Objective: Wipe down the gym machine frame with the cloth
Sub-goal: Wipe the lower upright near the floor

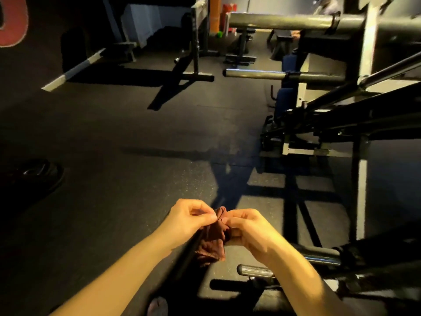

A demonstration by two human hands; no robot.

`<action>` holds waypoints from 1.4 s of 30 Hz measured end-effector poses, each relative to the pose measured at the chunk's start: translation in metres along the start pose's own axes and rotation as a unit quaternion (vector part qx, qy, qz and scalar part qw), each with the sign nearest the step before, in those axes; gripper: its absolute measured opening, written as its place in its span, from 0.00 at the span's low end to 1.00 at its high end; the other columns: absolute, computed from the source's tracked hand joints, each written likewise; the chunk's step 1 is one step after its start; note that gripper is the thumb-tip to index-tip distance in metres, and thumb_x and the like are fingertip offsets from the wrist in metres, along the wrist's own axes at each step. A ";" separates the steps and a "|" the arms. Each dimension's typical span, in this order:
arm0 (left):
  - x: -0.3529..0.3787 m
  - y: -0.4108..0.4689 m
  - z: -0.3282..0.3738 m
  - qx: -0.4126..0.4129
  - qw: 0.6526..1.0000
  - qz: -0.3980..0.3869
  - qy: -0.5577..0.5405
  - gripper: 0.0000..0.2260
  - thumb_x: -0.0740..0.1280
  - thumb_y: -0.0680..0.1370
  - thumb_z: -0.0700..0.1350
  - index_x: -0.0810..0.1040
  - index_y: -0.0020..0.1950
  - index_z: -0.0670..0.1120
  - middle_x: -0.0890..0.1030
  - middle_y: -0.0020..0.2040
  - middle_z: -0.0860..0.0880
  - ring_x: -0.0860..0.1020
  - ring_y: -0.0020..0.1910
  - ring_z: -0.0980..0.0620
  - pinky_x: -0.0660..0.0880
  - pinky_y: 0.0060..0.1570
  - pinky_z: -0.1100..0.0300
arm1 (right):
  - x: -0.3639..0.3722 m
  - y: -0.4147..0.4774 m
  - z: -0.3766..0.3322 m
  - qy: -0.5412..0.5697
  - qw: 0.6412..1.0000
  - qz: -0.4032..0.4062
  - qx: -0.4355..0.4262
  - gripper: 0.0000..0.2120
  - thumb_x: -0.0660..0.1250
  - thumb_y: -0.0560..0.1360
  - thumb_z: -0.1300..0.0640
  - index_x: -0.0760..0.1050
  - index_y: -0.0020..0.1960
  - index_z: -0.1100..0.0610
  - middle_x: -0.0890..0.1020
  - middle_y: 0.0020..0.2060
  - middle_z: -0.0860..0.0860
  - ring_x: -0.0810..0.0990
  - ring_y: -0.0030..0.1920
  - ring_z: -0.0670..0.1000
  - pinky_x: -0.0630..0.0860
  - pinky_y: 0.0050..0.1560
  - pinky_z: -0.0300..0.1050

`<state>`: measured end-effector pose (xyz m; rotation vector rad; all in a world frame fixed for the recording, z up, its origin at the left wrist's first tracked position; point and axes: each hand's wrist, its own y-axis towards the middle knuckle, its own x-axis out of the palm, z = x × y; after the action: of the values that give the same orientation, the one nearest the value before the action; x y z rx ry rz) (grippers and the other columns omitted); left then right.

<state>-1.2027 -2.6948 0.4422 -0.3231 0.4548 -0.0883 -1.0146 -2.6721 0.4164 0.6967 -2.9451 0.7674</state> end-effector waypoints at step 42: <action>0.150 0.180 0.161 0.129 0.843 -0.495 0.169 0.15 0.76 0.74 0.56 0.82 0.58 0.54 0.85 0.53 0.48 0.84 0.53 0.47 0.81 0.56 0.49 | -0.075 -0.074 -0.012 -0.009 0.870 0.493 -0.005 0.01 0.74 0.72 0.45 0.83 0.42 0.39 0.86 0.41 0.44 0.85 0.46 0.45 0.81 0.58 0.50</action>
<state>-0.9945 -2.5014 0.4579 -0.2469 0.5779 -1.2310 -0.9164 -2.6927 0.4509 -0.9168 -3.1755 0.7212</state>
